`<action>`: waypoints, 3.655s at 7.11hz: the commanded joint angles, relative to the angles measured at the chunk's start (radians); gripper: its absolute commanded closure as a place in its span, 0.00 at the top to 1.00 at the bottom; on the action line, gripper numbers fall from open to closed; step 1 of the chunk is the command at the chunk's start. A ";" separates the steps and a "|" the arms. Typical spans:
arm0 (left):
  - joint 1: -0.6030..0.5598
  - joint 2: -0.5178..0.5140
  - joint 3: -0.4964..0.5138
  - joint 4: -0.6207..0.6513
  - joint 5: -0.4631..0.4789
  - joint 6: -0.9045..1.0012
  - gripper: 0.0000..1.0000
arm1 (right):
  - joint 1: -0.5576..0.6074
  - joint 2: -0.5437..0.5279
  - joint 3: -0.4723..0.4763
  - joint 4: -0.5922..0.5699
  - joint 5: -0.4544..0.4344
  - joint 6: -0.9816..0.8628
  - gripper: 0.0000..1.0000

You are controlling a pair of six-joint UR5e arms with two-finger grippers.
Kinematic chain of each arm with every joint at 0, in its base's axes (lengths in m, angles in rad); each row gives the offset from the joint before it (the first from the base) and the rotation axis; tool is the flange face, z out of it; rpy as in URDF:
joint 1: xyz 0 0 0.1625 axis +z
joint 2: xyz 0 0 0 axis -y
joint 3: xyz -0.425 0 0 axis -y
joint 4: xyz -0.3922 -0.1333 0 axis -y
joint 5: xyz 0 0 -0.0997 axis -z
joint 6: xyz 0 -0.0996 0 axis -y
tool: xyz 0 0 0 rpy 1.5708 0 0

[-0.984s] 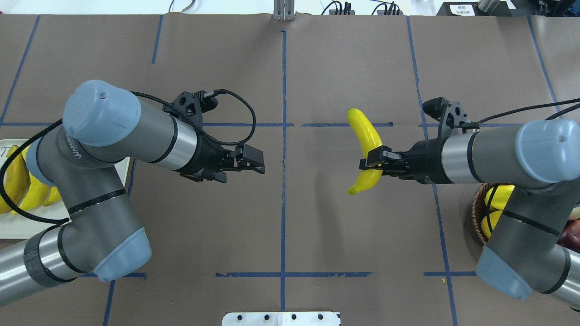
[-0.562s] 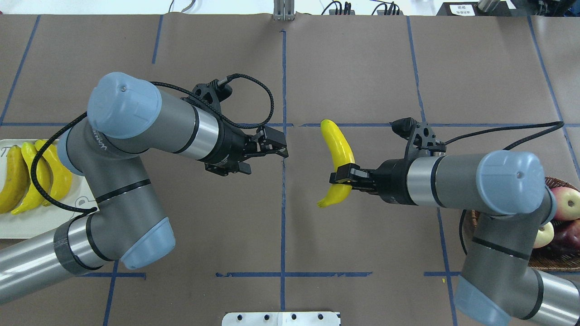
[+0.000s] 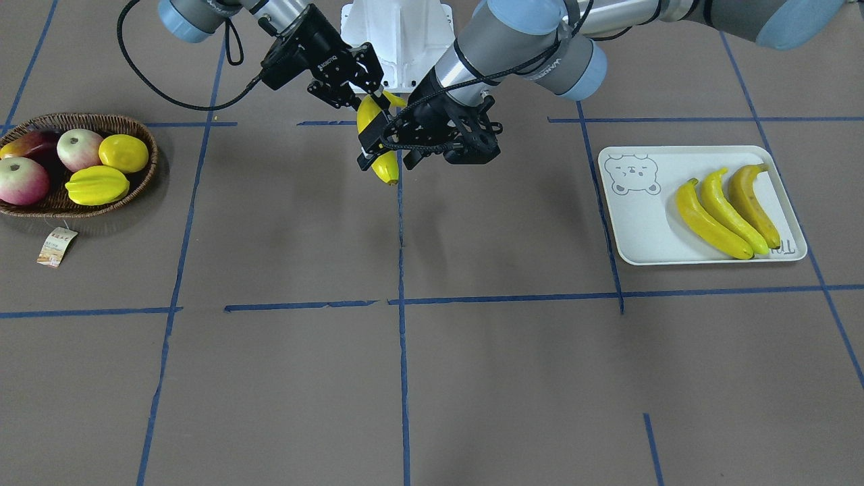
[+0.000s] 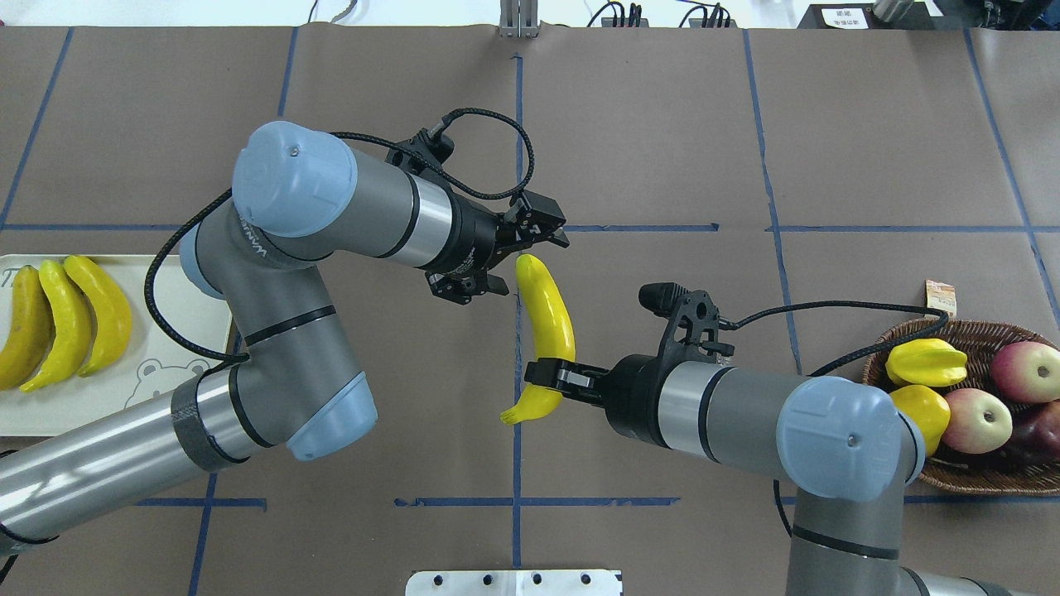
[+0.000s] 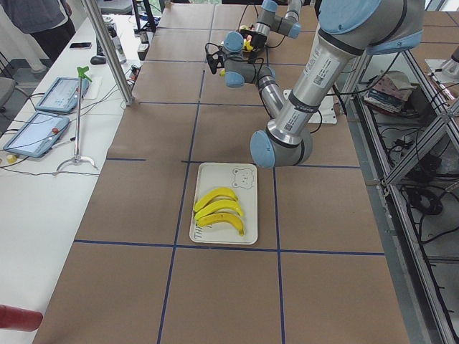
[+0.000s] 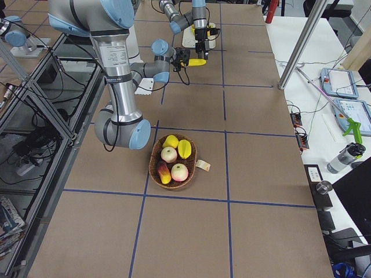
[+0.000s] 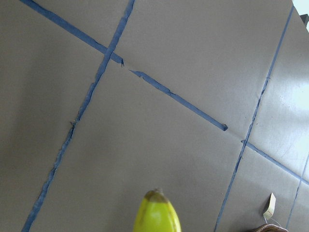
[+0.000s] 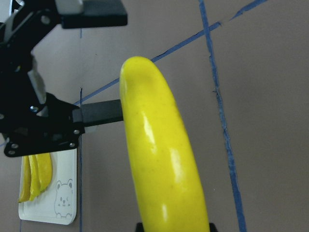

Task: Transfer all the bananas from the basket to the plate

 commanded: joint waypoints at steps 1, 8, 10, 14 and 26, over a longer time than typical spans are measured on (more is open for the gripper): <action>0.003 -0.004 0.019 -0.002 -0.001 0.000 0.98 | -0.012 0.006 -0.001 0.000 -0.017 0.001 0.06; 0.022 0.001 0.020 -0.003 -0.001 0.001 0.68 | -0.012 0.018 -0.004 -0.003 -0.020 0.001 0.06; 0.022 0.005 0.019 -0.005 -0.001 0.004 0.55 | -0.011 0.016 -0.007 -0.005 -0.020 -0.001 0.06; 0.022 0.010 0.016 -0.005 -0.002 0.010 0.55 | -0.006 0.016 -0.007 -0.003 -0.020 -0.004 0.06; -0.006 0.042 0.005 0.006 -0.008 0.023 0.00 | 0.084 0.023 0.068 -0.154 0.099 -0.002 1.00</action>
